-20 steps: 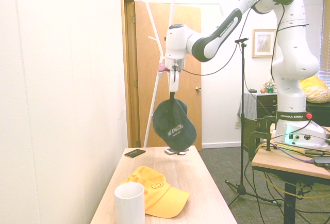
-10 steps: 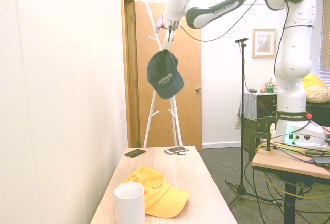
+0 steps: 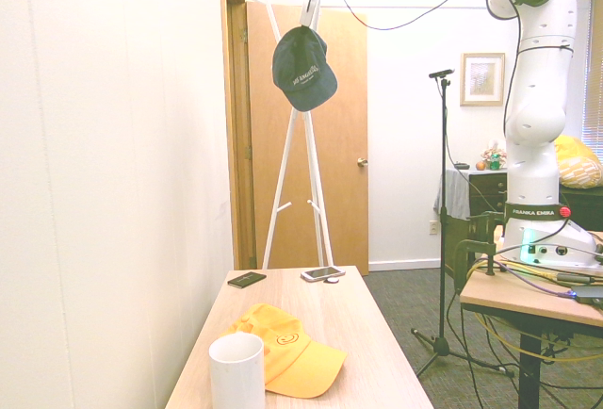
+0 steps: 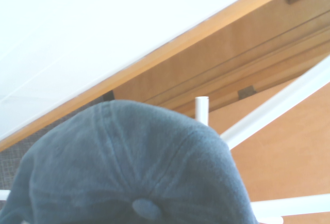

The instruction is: Hang the cap

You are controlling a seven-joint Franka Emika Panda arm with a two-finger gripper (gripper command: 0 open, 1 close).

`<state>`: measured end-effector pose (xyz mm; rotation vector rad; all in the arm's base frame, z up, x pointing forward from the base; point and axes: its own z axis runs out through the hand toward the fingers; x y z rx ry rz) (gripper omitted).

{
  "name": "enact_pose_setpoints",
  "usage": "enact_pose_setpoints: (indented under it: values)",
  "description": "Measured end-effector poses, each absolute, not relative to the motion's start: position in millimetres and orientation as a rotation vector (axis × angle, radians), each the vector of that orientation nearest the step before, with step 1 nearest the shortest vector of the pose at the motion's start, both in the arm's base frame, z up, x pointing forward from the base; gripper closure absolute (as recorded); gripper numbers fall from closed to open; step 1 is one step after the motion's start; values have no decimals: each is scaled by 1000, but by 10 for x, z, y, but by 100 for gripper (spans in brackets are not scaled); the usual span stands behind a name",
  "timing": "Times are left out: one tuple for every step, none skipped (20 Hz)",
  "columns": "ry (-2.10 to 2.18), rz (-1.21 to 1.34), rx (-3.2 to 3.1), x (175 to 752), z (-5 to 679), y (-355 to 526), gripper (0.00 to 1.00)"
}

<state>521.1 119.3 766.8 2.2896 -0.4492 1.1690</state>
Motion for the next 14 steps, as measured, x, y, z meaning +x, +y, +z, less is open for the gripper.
enact_pose_setpoints:
  values:
    - [-458,1163,2286,5258,7647,1133,100]
    - [-468,1158,2283,5307,7622,1058,100]
    - [-480,1154,2278,5352,7603,964,100]
    - [-494,1152,2275,5392,7588,868,100]
    - [-504,1152,2273,5427,7571,778,100]
    - [-513,1152,2271,5457,7546,691,100]
    - [-517,1146,2271,5484,7503,623,100]
    - [-515,1138,2274,5506,7441,580,100]
    - [-513,1125,2279,5526,7362,556,100]
    - [-514,1114,2288,5537,7283,550,0]
    - [-524,1101,2301,5540,7205,557,0]
    - [-532,1092,2314,5530,7133,575,0]
    - [-535,1087,2321,5513,7077,597,0]
    - [-536,1087,2324,5493,7049,609,0]
